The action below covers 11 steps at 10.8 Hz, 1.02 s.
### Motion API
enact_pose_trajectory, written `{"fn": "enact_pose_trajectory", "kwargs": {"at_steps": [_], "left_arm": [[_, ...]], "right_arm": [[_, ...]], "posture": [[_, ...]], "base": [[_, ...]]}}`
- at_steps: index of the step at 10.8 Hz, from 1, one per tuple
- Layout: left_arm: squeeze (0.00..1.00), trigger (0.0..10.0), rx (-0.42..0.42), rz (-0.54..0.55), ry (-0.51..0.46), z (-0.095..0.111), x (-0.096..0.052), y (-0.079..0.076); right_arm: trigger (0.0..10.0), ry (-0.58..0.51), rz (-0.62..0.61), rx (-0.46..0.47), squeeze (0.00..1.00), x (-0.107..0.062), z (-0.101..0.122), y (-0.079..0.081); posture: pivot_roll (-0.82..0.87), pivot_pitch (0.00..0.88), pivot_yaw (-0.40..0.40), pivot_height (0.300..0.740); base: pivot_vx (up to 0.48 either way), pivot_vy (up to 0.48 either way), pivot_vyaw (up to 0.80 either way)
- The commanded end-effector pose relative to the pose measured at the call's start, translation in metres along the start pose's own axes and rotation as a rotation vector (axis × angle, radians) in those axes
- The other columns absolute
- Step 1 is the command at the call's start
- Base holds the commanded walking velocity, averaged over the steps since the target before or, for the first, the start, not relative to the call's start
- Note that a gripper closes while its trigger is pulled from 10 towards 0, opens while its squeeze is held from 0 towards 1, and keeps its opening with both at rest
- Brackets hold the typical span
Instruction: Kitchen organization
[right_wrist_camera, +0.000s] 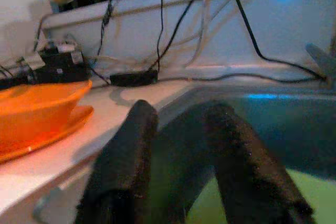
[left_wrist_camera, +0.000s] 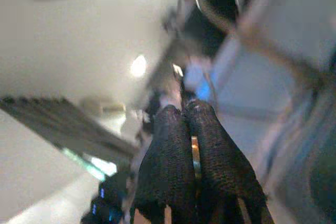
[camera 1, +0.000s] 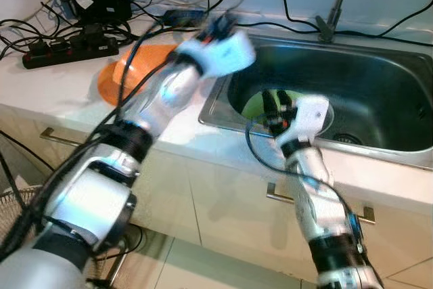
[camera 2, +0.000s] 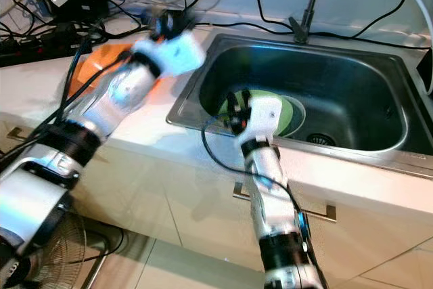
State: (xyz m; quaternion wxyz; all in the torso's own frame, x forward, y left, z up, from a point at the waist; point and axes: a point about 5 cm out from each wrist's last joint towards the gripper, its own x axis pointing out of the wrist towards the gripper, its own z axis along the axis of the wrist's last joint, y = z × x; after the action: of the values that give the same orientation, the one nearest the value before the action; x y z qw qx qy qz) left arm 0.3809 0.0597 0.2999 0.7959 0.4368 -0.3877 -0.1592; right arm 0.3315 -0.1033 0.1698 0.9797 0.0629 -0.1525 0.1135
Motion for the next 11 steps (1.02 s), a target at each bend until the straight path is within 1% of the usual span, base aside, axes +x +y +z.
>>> {"fn": "enact_pose_trajectory", "kwargs": {"at_steps": [1, 2, 3, 4, 5, 6, 7, 8, 9, 10, 11], "left_arm": [[0.00, 10.0, -0.086, 0.030, -0.024, 0.004, -0.002, 0.004], [0.00, 10.0, -0.259, 0.053, -0.096, 0.018, -0.002, 0.005], [0.00, 10.0, -0.331, 0.047, -0.127, 0.024, -0.002, 0.002], [0.00, 10.0, -0.435, 0.023, -0.144, 0.029, -0.006, -0.004], [0.00, 10.0, -0.523, 0.010, -0.156, 0.032, -0.008, -0.005], [0.00, 10.0, -0.583, -0.011, -0.167, 0.034, -0.010, -0.006], [0.00, 10.0, -0.665, -0.026, -0.173, 0.035, -0.012, -0.008], [0.00, 10.0, -0.731, -0.036, -0.171, 0.036, -0.014, -0.009], [0.00, 10.0, -0.848, -0.071, -0.161, 0.035, -0.017, -0.014], [0.00, 10.0, -0.945, -0.151, -0.139, 0.034, -0.024, -0.022], [0.00, 10.0, -0.992, -0.187, -0.130, 0.034, -0.030, -0.025]], "right_arm": [[10.0, -0.020, 0.009, -0.020, 1.00, 0.002, 0.003, 0.000], [10.0, -0.047, 0.027, -0.080, 1.00, 0.007, 0.009, -0.001], [10.0, -0.063, 0.038, -0.110, 1.00, 0.009, 0.012, -0.001], [10.0, -0.096, 0.087, -0.198, 1.00, 0.012, 0.017, 0.002], [10.0, -0.102, 0.099, -0.198, 1.00, 0.012, 0.016, 0.005], [10.0, -0.103, 0.111, -0.203, 1.00, 0.012, 0.015, 0.008], [10.0, -0.106, 0.121, -0.203, 1.00, 0.012, 0.014, 0.010], [10.0, -0.109, 0.122, -0.205, 1.00, 0.012, 0.014, 0.010], [10.0, -0.111, 0.121, -0.208, 1.00, 0.013, 0.014, 0.011], [10.0, -0.109, 0.124, -0.216, 0.00, 0.013, 0.013, 0.013], [10.0, -0.110, 0.128, -0.206, 0.00, 0.012, 0.012, 0.015]], "posture": [[0.14, 0.023, 0.043, 0.740], [0.14, 0.018, 0.043, 0.740], [0.14, 0.016, 0.041, 0.740], [0.14, 0.012, 0.038, 0.740], [0.14, 0.010, 0.037, 0.740], [0.14, 0.010, 0.036, 0.740], [0.14, 0.010, 0.036, 0.740], [0.14, 0.007, 0.039, 0.740], [0.14, 0.005, 0.039, 0.740], [0.15, 0.001, 0.039, 0.740], [0.15, 0.000, 0.039, 0.740]], "base": [[0.000, 0.000, 0.00], [0.000, 0.000, 0.00], [0.000, 0.000, 0.00], [0.000, 0.000, 0.00], [0.000, 0.000, 0.00], [0.000, 0.000, 0.00], [0.000, 0.000, 0.00], [0.000, 0.000, 0.00], [0.000, 0.000, 0.00], [0.000, 0.000, 0.00], [0.000, 0.000, 0.00]]}}
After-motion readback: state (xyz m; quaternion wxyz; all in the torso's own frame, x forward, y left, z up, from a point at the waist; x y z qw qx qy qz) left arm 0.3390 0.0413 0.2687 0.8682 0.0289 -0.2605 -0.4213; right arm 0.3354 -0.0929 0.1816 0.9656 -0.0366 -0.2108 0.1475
